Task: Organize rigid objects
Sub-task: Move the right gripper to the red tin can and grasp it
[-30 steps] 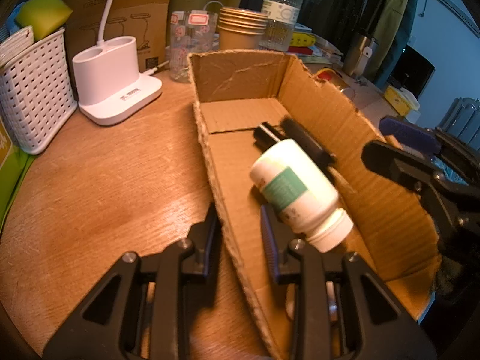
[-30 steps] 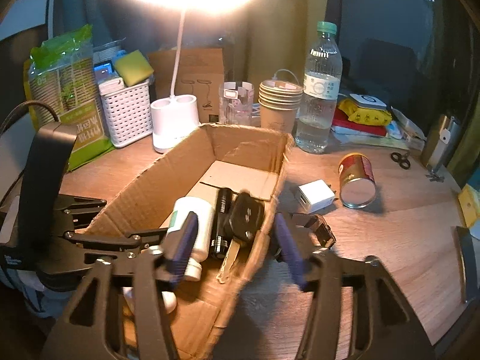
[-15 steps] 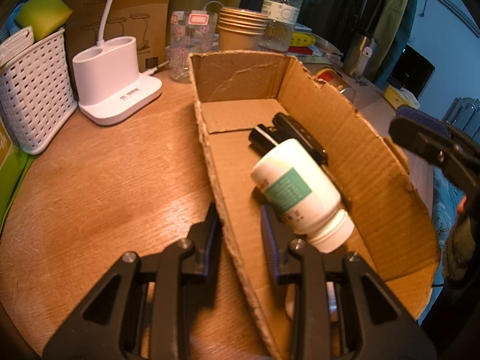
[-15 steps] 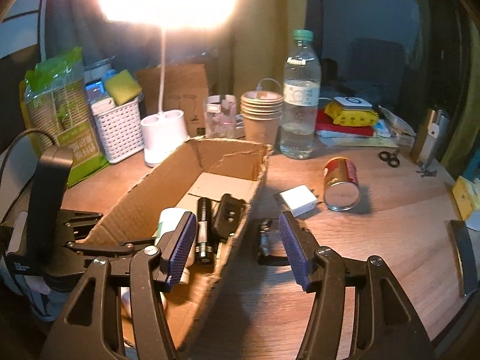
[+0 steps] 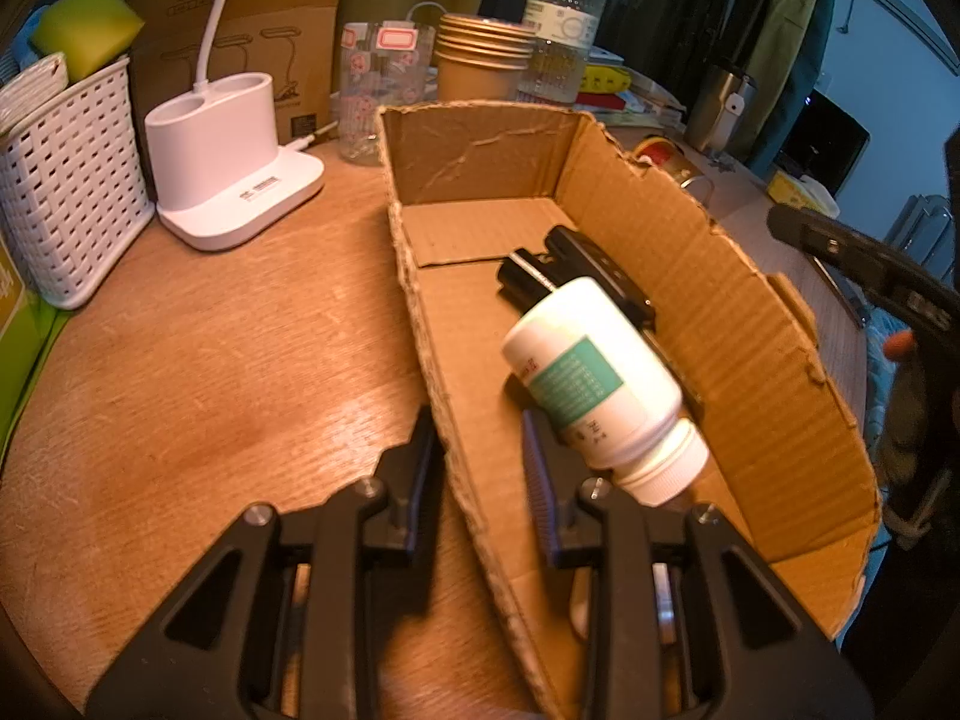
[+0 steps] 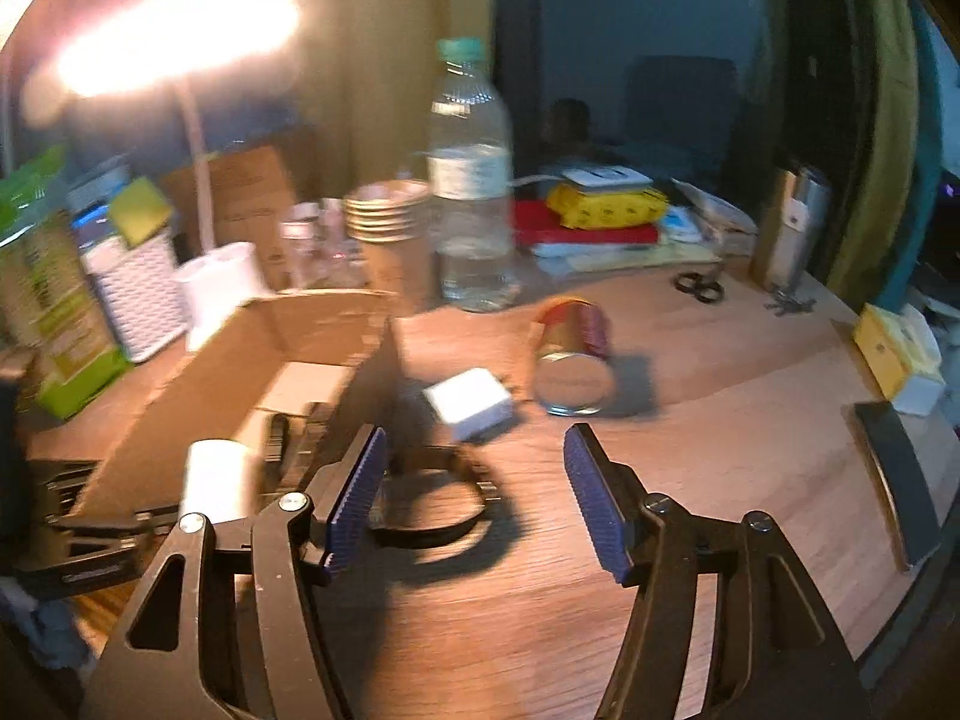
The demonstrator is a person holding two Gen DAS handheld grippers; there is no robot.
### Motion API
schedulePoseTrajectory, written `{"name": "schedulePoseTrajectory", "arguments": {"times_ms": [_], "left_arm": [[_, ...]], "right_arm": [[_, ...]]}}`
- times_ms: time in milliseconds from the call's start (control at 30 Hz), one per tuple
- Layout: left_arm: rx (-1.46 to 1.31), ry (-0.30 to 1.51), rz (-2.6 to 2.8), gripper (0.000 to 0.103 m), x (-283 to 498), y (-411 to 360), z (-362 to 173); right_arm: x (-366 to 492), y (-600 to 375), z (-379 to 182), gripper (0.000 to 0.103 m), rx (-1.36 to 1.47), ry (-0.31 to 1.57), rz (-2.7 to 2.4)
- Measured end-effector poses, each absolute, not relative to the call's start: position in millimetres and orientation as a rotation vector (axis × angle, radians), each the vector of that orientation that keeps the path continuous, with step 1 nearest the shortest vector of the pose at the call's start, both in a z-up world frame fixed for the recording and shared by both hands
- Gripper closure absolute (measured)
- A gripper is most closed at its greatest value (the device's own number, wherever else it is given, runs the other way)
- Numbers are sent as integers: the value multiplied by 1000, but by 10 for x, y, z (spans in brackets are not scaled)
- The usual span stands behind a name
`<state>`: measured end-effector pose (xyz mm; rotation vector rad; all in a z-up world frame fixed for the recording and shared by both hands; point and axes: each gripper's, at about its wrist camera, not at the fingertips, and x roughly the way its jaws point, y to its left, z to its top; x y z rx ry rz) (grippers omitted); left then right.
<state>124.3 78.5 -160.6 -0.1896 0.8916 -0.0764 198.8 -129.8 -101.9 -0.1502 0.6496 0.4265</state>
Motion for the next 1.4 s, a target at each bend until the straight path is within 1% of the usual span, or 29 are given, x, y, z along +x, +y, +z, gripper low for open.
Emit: {"name": "schedulePoseTrajectory", "arguments": {"times_ms": [67, 133, 333, 1167, 1200, 1300, 1400], "left_arm": [[-190, 892, -76, 73, 1244, 783, -1603], [-190, 892, -76, 73, 1243, 788, -1608], [-189, 892, -77, 73, 1243, 789, -1608], [-190, 891, -77, 73, 1243, 789, -1607], [-190, 892, -77, 73, 1243, 788, -1605], [-190, 892, -77, 73, 1243, 790, -1607], [-190, 892, -77, 73, 1243, 789, -1605]], "right_arm": [[2092, -1366, -1065, 37, -141, 664, 411], [2186, -1407, -1103, 34, -141, 674, 395], [2474, -1403, -1197, 31, -149, 707, 390], [3148, -1196, -1433, 30, -185, 785, 368], [3151, -1190, -1444, 30, -190, 789, 369], [3133, -1190, -1453, 45, -203, 783, 358], [3090, -1221, -1429, 45, -195, 769, 359]]}}
